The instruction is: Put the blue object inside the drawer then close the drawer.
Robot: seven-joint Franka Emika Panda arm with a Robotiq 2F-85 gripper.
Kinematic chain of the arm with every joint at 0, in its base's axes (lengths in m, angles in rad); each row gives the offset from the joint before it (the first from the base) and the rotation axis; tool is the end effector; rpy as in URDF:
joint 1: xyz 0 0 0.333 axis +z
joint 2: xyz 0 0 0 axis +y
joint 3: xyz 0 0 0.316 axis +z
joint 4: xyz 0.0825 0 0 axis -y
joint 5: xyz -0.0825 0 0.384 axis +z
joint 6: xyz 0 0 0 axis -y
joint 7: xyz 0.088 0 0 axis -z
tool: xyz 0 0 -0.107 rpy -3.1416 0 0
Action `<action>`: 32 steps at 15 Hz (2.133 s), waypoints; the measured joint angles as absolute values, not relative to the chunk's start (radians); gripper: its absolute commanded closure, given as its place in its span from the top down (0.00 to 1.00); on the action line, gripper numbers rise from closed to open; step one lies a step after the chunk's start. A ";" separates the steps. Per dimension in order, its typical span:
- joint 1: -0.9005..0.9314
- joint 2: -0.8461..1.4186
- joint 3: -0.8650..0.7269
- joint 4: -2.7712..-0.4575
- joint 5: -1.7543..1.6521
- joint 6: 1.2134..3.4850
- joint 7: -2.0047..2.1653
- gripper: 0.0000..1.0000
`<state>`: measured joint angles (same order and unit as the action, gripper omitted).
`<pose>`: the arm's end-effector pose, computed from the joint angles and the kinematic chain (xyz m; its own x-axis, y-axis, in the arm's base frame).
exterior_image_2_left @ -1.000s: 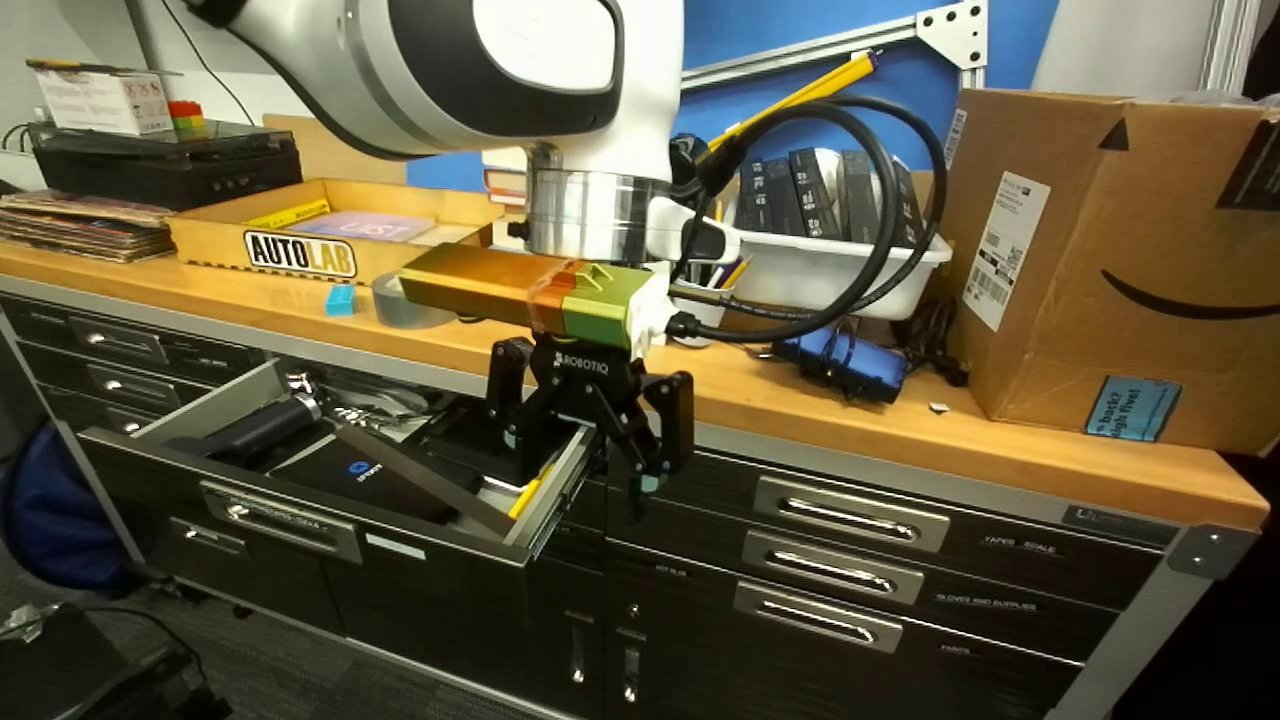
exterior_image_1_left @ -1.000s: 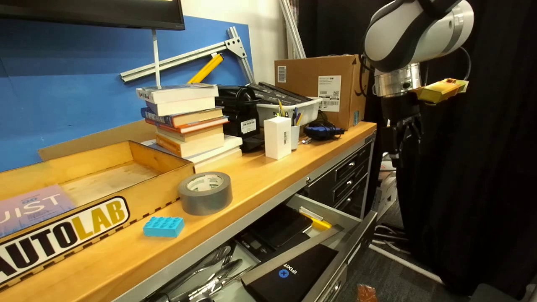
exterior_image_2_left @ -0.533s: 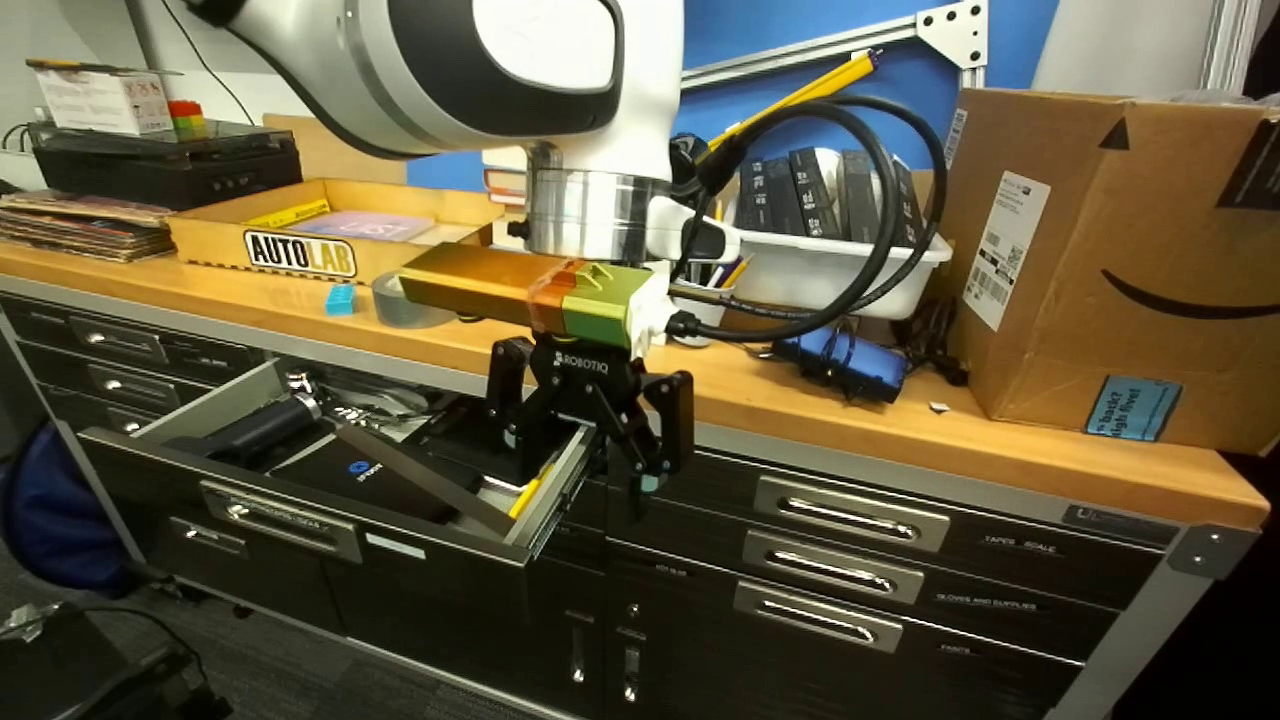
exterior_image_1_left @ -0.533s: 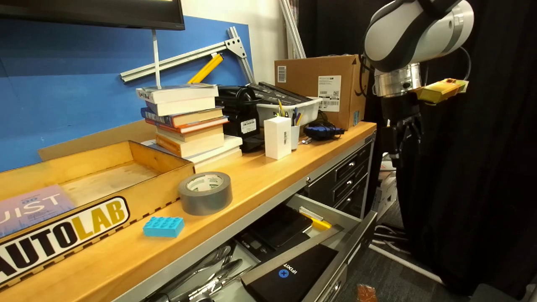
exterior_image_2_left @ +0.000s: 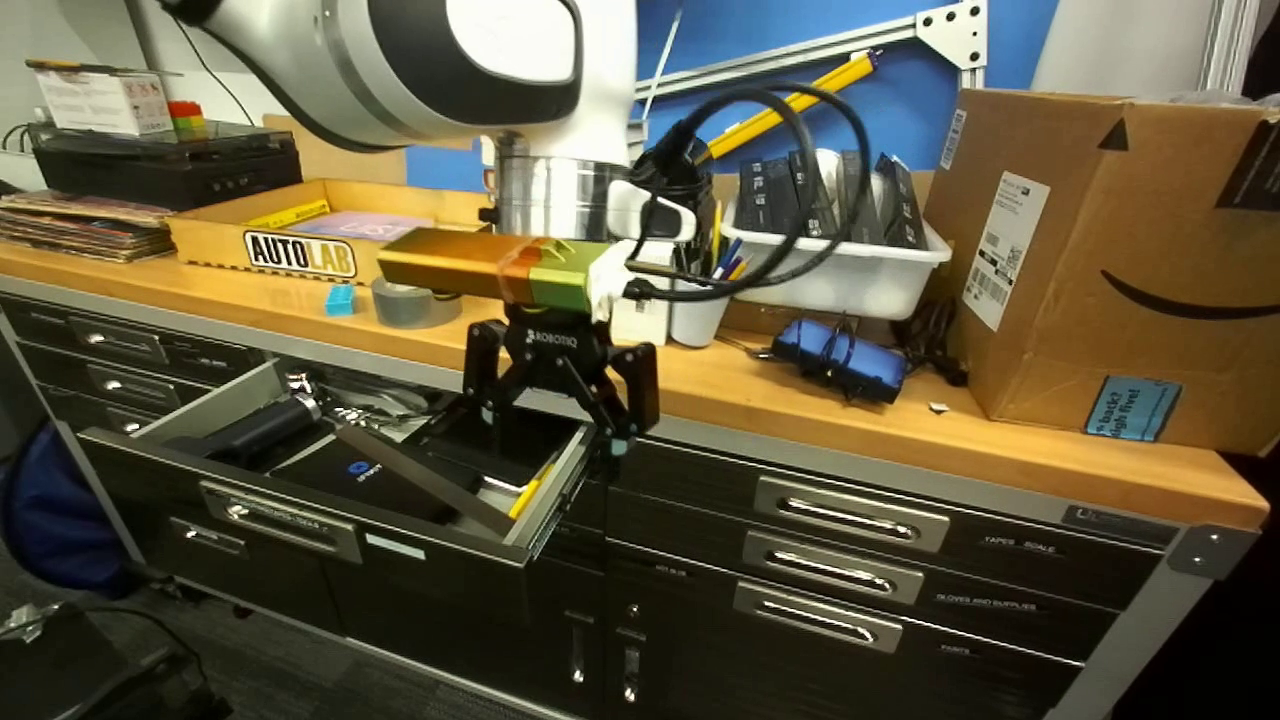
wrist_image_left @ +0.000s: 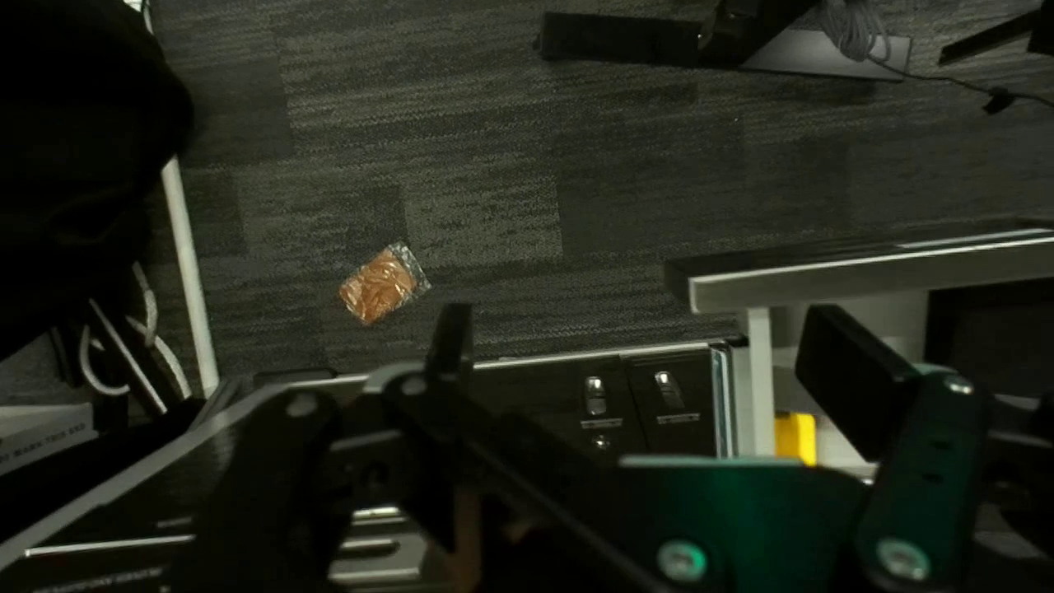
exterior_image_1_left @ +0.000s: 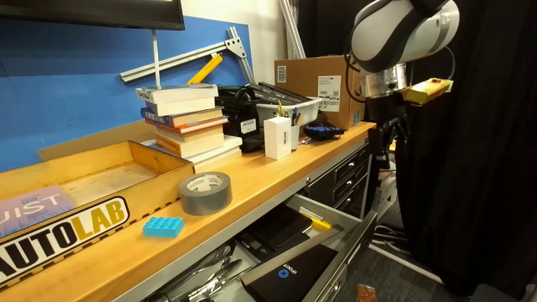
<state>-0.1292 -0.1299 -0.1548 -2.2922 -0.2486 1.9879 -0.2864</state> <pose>0.4514 -0.1483 0.3913 0.9676 0.1084 -0.2280 0.1396 -0.9822 0.1253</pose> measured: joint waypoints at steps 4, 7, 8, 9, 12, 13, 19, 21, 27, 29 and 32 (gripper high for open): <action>-0.026 -0.155 -0.022 -2.293 -0.246 1.991 -0.153 1.00; 0.052 -0.152 0.065 -2.285 -0.237 2.021 -0.040 1.00; 0.074 -0.149 0.087 -2.284 -0.226 2.040 -0.010 1.00; 0.092 -0.144 0.106 -2.284 -0.212 2.064 0.011 1.00; 0.140 -0.120 0.157 -2.284 -0.197 2.132 0.049 1.00; 0.155 -0.108 0.173 -2.284 -0.196 2.156 0.059 1.00; 0.223 -0.029 0.247 -2.282 -0.197 2.309 0.122 1.00; 0.243 0.000 0.264 -2.274 -0.197 2.347 0.137 1.00; 0.291 0.052 0.283 -2.210 -0.246 2.423 0.209 1.00; 0.297 0.058 0.283 -2.181 -0.275 2.435 0.232 1.00; 0.298 0.076 0.283 -2.134 -0.303 2.436 0.247 1.00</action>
